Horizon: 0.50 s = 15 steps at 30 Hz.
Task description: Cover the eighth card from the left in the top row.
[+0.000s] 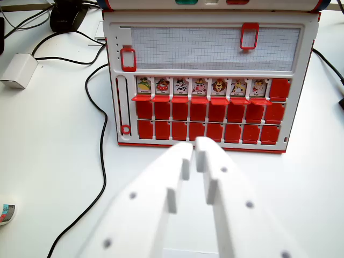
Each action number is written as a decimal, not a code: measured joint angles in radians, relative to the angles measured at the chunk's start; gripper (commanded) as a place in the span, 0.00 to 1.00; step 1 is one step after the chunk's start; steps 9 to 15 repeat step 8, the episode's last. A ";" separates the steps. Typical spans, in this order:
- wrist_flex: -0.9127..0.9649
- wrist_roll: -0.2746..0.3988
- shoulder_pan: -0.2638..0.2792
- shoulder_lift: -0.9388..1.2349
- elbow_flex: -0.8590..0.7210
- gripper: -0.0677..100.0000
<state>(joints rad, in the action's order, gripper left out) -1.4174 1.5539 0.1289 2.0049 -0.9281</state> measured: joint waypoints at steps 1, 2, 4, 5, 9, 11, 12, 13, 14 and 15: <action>0.003 0.000 0.000 0.000 0.000 0.00; 0.006 0.000 0.000 0.000 0.000 0.00; 0.009 0.000 0.000 0.000 0.000 0.00; 0.009 0.000 0.000 0.000 0.000 0.00; 0.009 0.000 0.000 0.000 0.000 0.00; 0.009 0.000 0.000 0.000 0.000 0.00; 0.009 0.000 0.000 0.000 0.000 0.00; 0.009 0.000 0.000 0.000 0.000 0.00; 0.009 0.000 0.000 0.000 0.000 0.00; 0.009 0.000 0.000 0.000 0.000 0.00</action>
